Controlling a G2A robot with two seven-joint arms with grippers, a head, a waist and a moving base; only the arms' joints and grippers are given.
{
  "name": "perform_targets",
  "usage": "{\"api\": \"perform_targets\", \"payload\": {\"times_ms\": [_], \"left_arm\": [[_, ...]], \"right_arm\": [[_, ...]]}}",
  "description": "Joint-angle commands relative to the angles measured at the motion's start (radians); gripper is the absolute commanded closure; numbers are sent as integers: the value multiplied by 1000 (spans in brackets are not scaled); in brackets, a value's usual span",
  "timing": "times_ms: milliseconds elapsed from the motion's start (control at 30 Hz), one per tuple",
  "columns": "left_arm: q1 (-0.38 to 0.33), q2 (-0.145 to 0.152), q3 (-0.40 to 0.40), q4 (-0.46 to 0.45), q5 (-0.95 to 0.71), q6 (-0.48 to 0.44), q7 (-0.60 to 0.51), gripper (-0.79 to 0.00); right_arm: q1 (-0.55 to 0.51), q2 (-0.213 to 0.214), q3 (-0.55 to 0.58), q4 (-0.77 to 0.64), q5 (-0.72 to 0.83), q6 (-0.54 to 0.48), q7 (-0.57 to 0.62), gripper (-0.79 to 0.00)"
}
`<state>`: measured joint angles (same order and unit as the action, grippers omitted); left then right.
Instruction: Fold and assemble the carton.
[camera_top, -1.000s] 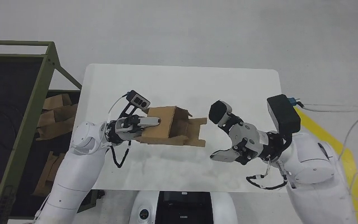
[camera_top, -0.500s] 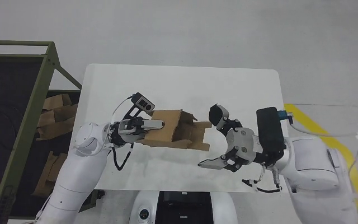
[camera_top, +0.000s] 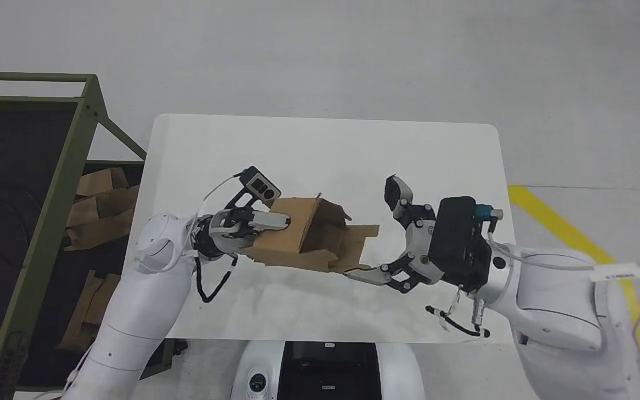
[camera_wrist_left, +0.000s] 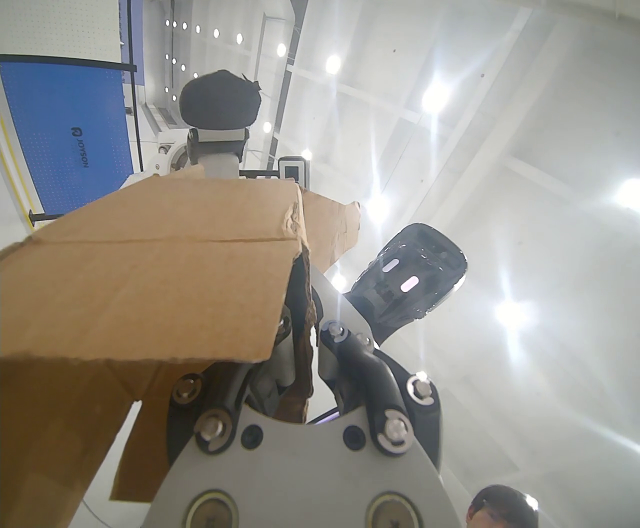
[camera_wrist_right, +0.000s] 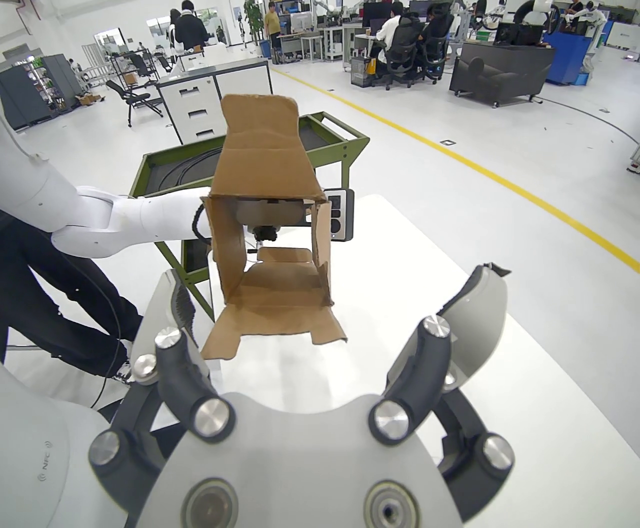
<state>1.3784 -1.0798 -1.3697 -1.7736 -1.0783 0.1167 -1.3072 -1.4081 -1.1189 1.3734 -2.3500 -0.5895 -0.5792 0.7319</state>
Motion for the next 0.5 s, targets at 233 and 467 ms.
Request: {"api": "perform_targets", "payload": {"times_ms": [233,467], "left_arm": [[-8,-1,11,6,16,-11,-3,0],[-8,-2,12,8,13,-17,-5,0]], "right_arm": [[56,0,-54,0,-84,56,-21,-785],[74,2,-82,0,-97,94,-9,-785]]}}
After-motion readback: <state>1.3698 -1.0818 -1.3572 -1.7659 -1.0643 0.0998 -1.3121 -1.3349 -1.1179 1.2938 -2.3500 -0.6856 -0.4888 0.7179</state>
